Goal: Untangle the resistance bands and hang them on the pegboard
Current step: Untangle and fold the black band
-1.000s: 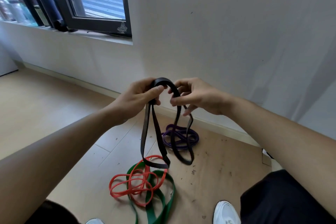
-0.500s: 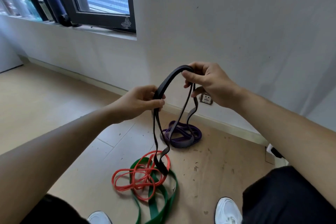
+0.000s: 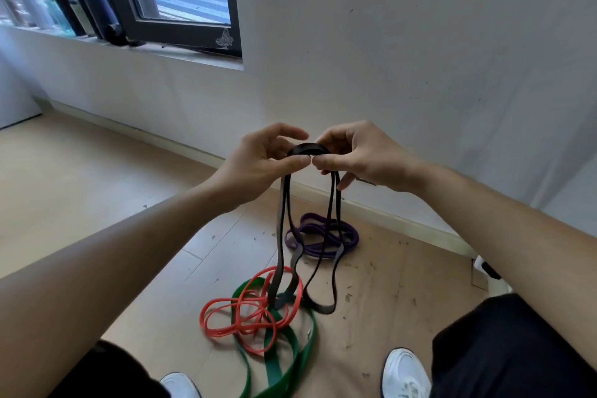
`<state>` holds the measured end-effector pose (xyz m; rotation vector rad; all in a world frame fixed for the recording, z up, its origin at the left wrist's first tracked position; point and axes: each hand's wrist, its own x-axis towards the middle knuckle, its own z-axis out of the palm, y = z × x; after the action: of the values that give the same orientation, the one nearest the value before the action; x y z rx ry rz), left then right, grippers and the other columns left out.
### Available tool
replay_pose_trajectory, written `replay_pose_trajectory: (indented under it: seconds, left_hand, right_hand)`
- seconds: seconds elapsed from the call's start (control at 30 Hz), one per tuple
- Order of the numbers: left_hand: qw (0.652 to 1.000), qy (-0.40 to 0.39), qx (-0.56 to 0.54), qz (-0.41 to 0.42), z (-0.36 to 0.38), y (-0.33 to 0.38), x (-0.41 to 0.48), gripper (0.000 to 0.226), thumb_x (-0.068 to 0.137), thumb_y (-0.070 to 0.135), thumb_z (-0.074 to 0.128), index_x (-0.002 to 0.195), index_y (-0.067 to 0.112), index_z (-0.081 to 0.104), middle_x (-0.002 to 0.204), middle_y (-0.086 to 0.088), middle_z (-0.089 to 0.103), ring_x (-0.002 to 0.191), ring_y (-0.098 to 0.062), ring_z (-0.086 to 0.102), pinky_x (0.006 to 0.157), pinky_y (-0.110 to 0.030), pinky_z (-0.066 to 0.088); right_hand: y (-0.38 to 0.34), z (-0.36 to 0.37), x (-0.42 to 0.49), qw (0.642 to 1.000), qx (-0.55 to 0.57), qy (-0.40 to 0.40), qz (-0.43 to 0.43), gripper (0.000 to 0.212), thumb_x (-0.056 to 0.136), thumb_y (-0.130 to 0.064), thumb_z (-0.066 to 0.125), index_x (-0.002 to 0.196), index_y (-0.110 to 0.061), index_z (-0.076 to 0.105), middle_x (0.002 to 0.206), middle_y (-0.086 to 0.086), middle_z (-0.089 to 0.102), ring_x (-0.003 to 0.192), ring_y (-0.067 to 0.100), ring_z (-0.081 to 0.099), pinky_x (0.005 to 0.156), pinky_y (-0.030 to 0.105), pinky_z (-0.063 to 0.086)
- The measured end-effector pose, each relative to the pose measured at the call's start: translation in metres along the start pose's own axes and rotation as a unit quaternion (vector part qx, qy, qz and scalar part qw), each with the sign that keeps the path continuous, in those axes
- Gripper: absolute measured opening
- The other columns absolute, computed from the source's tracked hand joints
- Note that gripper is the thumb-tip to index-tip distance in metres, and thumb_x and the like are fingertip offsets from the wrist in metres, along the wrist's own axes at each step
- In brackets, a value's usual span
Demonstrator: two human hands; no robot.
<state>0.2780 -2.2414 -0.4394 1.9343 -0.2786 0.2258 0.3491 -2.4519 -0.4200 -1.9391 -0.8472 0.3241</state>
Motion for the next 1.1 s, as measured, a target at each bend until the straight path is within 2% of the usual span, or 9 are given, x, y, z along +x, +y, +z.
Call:
replay_pose_trajectory:
  seconds: [0.07, 0.17, 0.33, 0.5, 0.6, 0.77, 0.83, 0.93, 1.1]
  left_hand:
    - [0.999, -0.019, 0.038, -0.004, -0.002, -0.002, 0.000, 0.031, 0.091, 0.016, 0.074, 0.122, 0.016, 0.066, 0.099, -0.003, 0.076, 0.092, -0.014, 0.072, 0.086, -0.032, 0.058]
    - [0.996, -0.050, 0.074, -0.016, -0.002, -0.008, -0.003, 0.025, 0.090, 0.013, 0.074, 0.115, 0.015, 0.070, 0.101, -0.005, 0.077, 0.098, -0.017, 0.073, 0.095, -0.040, 0.058]
    - [0.999, -0.029, 0.012, -0.026, -0.006, -0.008, -0.004, 0.025, 0.089, 0.016, 0.074, 0.113, 0.013, 0.070, 0.105, -0.008, 0.077, 0.103, -0.021, 0.074, 0.099, -0.044, 0.057]
    - [0.999, 0.003, -0.049, -0.010, -0.004, -0.001, -0.003, 0.025, 0.086, 0.015, 0.074, 0.112, 0.014, 0.071, 0.106, -0.008, 0.077, 0.102, -0.022, 0.074, 0.097, -0.037, 0.058]
    - [0.999, -0.017, -0.038, -0.007, -0.002, -0.002, -0.003, 0.022, 0.090, 0.009, 0.072, 0.112, 0.014, 0.072, 0.104, -0.005, 0.077, 0.101, -0.019, 0.073, 0.094, -0.032, 0.058]
    - [1.000, -0.014, -0.016, -0.012, -0.002, -0.003, -0.002, 0.027, 0.091, 0.014, 0.073, 0.117, 0.014, 0.071, 0.104, -0.002, 0.077, 0.099, -0.015, 0.073, 0.086, -0.026, 0.058]
    - [1.000, -0.023, 0.002, -0.017, 0.001, -0.003, -0.002, 0.033, 0.088, 0.021, 0.076, 0.120, 0.016, 0.069, 0.105, 0.000, 0.076, 0.098, -0.013, 0.073, 0.086, -0.028, 0.059]
    - [0.997, -0.061, 0.025, -0.032, 0.008, -0.007, -0.004, 0.055, 0.078, 0.038, 0.077, 0.128, 0.020, 0.065, 0.115, 0.002, 0.074, 0.104, -0.013, 0.072, 0.093, -0.035, 0.059]
    - [0.996, -0.079, -0.002, -0.045, 0.028, -0.011, -0.003, 0.073, 0.074, 0.045, 0.081, 0.139, 0.022, 0.057, 0.127, 0.006, 0.068, 0.115, -0.006, 0.067, 0.100, -0.035, 0.056]
  right_hand:
    - [-0.001, -0.002, 0.000, 1.000, -0.004, 0.018, -0.016, 0.020, 0.092, -0.015, 0.073, 0.110, -0.008, 0.071, 0.098, 0.017, 0.074, 0.091, 0.024, 0.074, 0.063, 0.035, 0.063]
    - [-0.002, -0.002, 0.000, 0.998, 0.026, 0.040, -0.038, 0.020, 0.092, -0.011, 0.071, 0.111, -0.004, 0.070, 0.101, 0.019, 0.073, 0.092, 0.026, 0.073, 0.062, 0.032, 0.062]
    - [-0.003, -0.003, -0.002, 0.994, 0.072, 0.069, -0.047, 0.020, 0.091, -0.011, 0.072, 0.110, -0.004, 0.070, 0.103, 0.022, 0.072, 0.095, 0.027, 0.073, 0.062, 0.034, 0.063]
    - [-0.004, -0.004, -0.003, 0.999, 0.023, 0.038, -0.020, 0.027, 0.087, -0.015, 0.078, 0.112, -0.008, 0.070, 0.096, 0.013, 0.072, 0.082, 0.017, 0.072, 0.061, 0.032, 0.061]
    - [-0.003, 0.000, -0.003, 0.999, -0.003, 0.028, -0.025, 0.026, 0.087, -0.015, 0.078, 0.111, -0.005, 0.071, 0.095, 0.010, 0.075, 0.083, 0.021, 0.074, 0.062, 0.033, 0.062]
    - [-0.008, -0.003, -0.002, 0.995, -0.048, 0.059, -0.066, 0.026, 0.085, -0.014, 0.080, 0.107, -0.004, 0.073, 0.090, 0.009, 0.075, 0.078, 0.027, 0.074, 0.064, 0.042, 0.064]
    - [-0.013, -0.005, -0.003, 0.994, -0.042, 0.070, -0.079, 0.027, 0.084, -0.014, 0.080, 0.107, -0.004, 0.073, 0.091, 0.010, 0.075, 0.078, 0.029, 0.074, 0.064, 0.043, 0.064]
    - [-0.021, -0.011, -0.005, 0.992, -0.003, 0.079, -0.097, 0.027, 0.084, -0.012, 0.079, 0.109, -0.004, 0.072, 0.094, 0.010, 0.075, 0.080, 0.024, 0.075, 0.064, 0.035, 0.063]
    - [-0.030, -0.020, -0.009, 0.982, 0.131, 0.085, -0.107, 0.027, 0.081, -0.014, 0.077, 0.106, -0.005, 0.071, 0.095, 0.020, 0.072, 0.085, 0.028, 0.071, 0.067, 0.032, 0.062]
